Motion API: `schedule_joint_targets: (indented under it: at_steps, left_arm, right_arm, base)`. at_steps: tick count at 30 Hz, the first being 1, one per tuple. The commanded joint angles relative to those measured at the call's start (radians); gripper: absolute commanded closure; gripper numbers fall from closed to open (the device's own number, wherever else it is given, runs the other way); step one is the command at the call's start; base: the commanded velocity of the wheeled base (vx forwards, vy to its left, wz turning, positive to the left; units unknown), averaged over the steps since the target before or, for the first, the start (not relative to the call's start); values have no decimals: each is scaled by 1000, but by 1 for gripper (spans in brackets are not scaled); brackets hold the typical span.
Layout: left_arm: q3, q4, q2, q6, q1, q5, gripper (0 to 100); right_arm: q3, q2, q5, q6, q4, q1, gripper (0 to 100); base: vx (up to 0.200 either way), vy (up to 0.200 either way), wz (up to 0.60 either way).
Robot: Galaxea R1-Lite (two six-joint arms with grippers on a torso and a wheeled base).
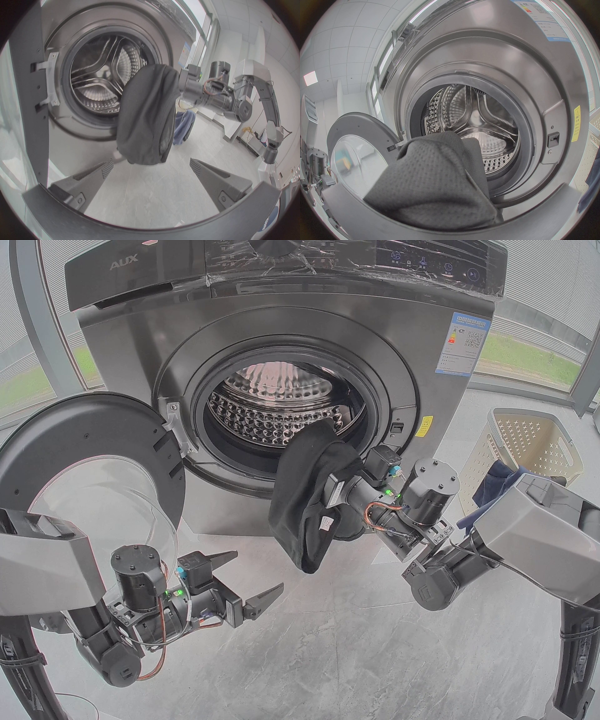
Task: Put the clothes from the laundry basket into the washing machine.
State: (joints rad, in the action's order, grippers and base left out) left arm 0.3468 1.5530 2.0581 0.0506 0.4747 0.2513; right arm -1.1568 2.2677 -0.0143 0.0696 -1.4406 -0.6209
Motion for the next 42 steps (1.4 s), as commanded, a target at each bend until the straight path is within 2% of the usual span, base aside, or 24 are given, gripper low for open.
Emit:
schedule_joint_targets:
  at_steps: [1,6,10,16,26,28,33,40,42]
  left_arm:
    - [109,1,13,-11,32,-3,0]
    - [205,1,43,-12,61,-6,0]
    - [216,2,65,-8,65,-3,0]
    - [274,2,89,-15,73,5,0]
    - [454,1,192,-35,64,0,0]
    - [537,-1,241,-35,53,-6,0]
    - [554,-4,274,-34,33,-9,0]
    - [583,-4,284,-34,22,-44,0]
    - [609,-4,290,-35,21,-67,0]
  right_arm:
    - [3,1,-1,-1,6,-13,100]
    - [2,3,-4,-2,17,-20,100]
    - [2,3,-4,-2,17,-30,100]
    - [0,3,-4,-7,20,-43,100]
    - [3,10,-10,-7,29,-66,100]
    - [5,9,-12,-7,28,-77,100]
    - [16,6,-13,-5,28,-92,100]
    - [17,0,-30,-1,28,-106,100]
    - [25,0,-32,-1,26,-111,100]
  base:
    - [0,0,0]
    - [0,0,0]
    - [0,0,0]
    - [0,0,0]
    - [0,0,0]
    - [0,0,0]
    - [0,0,0]
    - [0,0,0]
    - [0,0,0]
